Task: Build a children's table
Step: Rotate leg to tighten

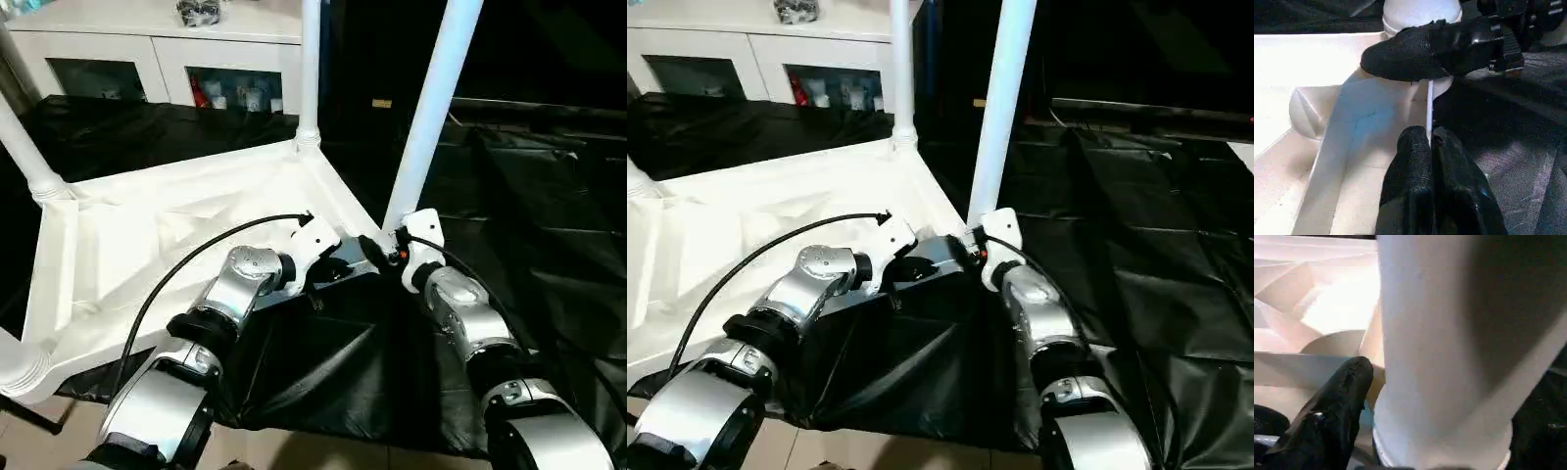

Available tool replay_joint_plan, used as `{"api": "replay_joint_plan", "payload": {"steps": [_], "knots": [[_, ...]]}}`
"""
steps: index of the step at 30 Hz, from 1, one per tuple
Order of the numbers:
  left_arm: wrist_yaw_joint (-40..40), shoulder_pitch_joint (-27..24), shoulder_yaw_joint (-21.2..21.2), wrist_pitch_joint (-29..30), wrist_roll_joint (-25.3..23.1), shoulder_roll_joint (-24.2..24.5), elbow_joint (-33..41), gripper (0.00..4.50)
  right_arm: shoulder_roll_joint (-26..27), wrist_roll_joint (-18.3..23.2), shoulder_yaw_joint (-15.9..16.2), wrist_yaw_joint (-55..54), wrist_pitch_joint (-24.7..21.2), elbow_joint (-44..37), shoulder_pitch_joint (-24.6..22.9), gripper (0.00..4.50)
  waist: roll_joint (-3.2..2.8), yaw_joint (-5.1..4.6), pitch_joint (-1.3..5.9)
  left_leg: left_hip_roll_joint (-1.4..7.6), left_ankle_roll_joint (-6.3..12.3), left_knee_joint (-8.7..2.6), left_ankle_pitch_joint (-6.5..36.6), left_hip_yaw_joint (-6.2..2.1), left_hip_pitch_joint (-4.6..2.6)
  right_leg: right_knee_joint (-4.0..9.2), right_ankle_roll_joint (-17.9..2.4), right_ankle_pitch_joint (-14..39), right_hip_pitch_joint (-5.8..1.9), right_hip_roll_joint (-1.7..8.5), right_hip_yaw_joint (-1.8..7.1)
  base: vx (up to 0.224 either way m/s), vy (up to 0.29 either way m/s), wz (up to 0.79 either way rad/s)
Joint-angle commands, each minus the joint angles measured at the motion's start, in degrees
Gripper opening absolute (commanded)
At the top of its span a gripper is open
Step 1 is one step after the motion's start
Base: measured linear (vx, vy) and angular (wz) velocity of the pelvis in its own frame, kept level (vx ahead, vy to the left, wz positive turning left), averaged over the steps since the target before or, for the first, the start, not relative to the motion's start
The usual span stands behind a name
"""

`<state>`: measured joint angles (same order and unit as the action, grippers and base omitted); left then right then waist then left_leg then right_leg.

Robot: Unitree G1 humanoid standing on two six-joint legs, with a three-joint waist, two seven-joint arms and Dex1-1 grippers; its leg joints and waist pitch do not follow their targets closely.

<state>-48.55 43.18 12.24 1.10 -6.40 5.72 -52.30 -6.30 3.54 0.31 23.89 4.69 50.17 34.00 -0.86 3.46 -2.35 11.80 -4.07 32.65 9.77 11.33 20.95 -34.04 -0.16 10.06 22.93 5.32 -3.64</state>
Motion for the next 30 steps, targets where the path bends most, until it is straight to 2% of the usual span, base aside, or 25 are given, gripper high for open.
{"api": "replay_joint_plan", "payload": {"steps": [1, 3, 5, 7, 8, 9, 10, 12, 16, 18, 21, 22, 26, 30], "knots": [[-3.9, -0.1, 0.5, -2.6, 3.0, -1.6, 2.6, 0.00, 3.4, -1.2, 5.7, 8.9, -0.6, 0.6, -0.8, 3.91, 0.55, 0.11, 3.13, 1.17, 2.78, -3.76, 16.9, -0.78, -0.41, 4.86, -11.1, 18.3, -2.32, 2.92, 1.97, 0.000, 0.000, 0.00], [-9.2, -1.2, 0.8, -2.9, 4.2, 0.3, 4.5, 0.00, 1.1, -0.9, 6.8, 14.2, -0.2, -1.1, -1.5, 3.91, 0.65, 0.00, 3.18, 1.20, 3.24, -3.74, 15.8, -0.82, -0.09, 4.61, -11.4, 16.8, -2.63, 2.91, 1.94, 0.000, 0.000, 0.00], [-9.9, -1.3, 0.8, -3.1, 4.2, 0.5, 4.6, 0.00, 0.8, -0.9, 6.9, 14.9, 0.1, -1.2, -1.6, 3.91, 0.58, -0.12, 3.22, 1.27, 3.67, -3.65, 15.0, -0.71, -0.16, 4.47, -12.0, 15.3, -2.52, 2.88, 1.96, 0.000, 0.000, 0.00], [-13.0, -2.0, 1.1, -3.0, 4.6, 1.7, 5.6, 0.00, -0.8, -0.4, 7.8, 19.4, 0.1, -2.6, -2.4, 3.91, 0.54, 0.11, 3.30, 1.33, 3.96, -3.51, 13.9, -0.60, -0.40, 4.36, -12.8, 13.9, -2.54, 2.89, 1.98, 0.000, 0.000, 0.00], [-16.7, -2.9, 1.5, -2.6, 5.2, 3.2, 6.7, 0.00, -2.8, 0.4, 8.8, 24.8, 0.0, -4.6, -3.5, 3.91, 0.61, 0.51, 3.26, 1.47, 4.78, -3.43, 12.8, -0.43, -0.20, 4.06, -13.5, 11.8, -2.69, 2.74, 1.94, 0.000, 0.000, 0.00], [-16.7, -2.9, 1.5, -2.6, 5.2, 3.2, 6.7, 0.00, -2.8, 0.4, 8.8, 24.8, 0.0, -4.6, -3.5, 3.91, 0.57, 0.59, 3.22, 1.53, 4.97, -3.44, 12.7, -0.44, -0.15, 4.01, -13.6, 11.5, -2.70, 2.73, 1.89, 0.000, 0.000, 0.00], [-21.1, -4.0, 2.1, -2.0, 6.2, 5.0, 8.5, 0.00, -5.4, 1.7, 10.3, 31.8, -0.6, -7.7, -5.1, 3.91, 0.52, 0.65, 3.22, 1.57, 5.11, -3.45, 12.9, -0.40, -0.26, 3.96, -13.8, 11.2, -2.65, 2.64, 1.86, 0.000, 0.000, 0.00], [-23.3, -4.6, 2.3, -1.4, 6.8, 5.8, 9.5, 0.00, -6.6, 2.3, 10.9, 35.0, -1.3, -9.2, -5.8, 3.91, 0.48, 0.82, 3.22, 1.70, 5.49, -3.44, 12.9, -0.42, -0.13, 3.77, -14.1, 10.5, -2.73, 2.70, 1.90, 0.000, 0.000, 0.00], [-25.6, -5.2, 2.4, -0.8, 7.5, 7.0, 10.5, 0.00, -8.1, 2.5, 11.4, 39.3, -2.5, -11.0, -6.7, 3.91, 0.39, 1.05, 3.11, 1.77, 4.45, -3.63, 14.8, -0.42, -0.43, 3.96, -14.1, 12.7, -2.44, 2.68, 1.97, 0.000, 0.000, 0.00], [-28.2, -5.8, 2.6, -0.1, 7.8, 8.5, 11.3, 0.00, -9.6, 3.0, 12.0, 42.8, -3.8, -12.5, -7.4, 3.91, 0.59, 1.35, 3.09, 1.81, 3.94, -3.68, 15.2, -0.42, -0.54, 4.04, -13.8, 14.2, -2.44, 2.82, 2.05, 0.000, 0.000, 0.00], [-31.0, -6.5, 2.7, 1.1, 8.2, 9.6, 12.7, 0.00, -10.8, 3.6, 12.7, 45.6, -5.4, -13.9, -8.0, 3.91, 0.64, 1.64, 3.16, 1.83, 3.95, -3.70, 14.3, -0.46, -0.50, 3.93, -13.3, 13.8, -2.47, 2.83, 2.10, 0.000, 0.000, 0.00], [-32.7, -7.0, 2.9, 2.2, 8.6, 10.3, 13.7, 0.00, -11.4, 3.9, 13.0, 46.9, -6.2, -14.6, -8.2, 3.67, 0.63, 1.64, 3.14, 1.84, 4.00, -3.67, 14.1, -0.42, -0.51, 3.96, -13.3, 13.6, -2.39, 2.85, 2.13, 0.000, 0.000, 0.00], [-36.4, -8.0, 3.5, 4.8, 9.4, 12.0, 16.3, 0.00, -12.4, 4.4, 13.4, 50.0, -8.8, -17.0, -8.9, 3.43, 0.62, 1.63, 3.26, 1.83, 4.14, -3.60, 12.8, -0.44, -0.44, 3.65, -14.0, 11.9, -2.48, 2.79, 2.10, 0.000, 0.000, 0.00], [-35.8, -8.2, 3.5, 4.5, 9.1, 12.2, 16.4, 0.00, -12.3, 4.6, 13.5, 50.5, -9.4, -17.4, -8.9, 3.12, 0.64, 1.66, 3.24, 1.80, 3.88, -3.57, 12.8, -0.40, -0.55, 3.64, -14.2, 11.6, -2.40, 2.82, 2.09, 0.000, 0.000, 0.00]]}}
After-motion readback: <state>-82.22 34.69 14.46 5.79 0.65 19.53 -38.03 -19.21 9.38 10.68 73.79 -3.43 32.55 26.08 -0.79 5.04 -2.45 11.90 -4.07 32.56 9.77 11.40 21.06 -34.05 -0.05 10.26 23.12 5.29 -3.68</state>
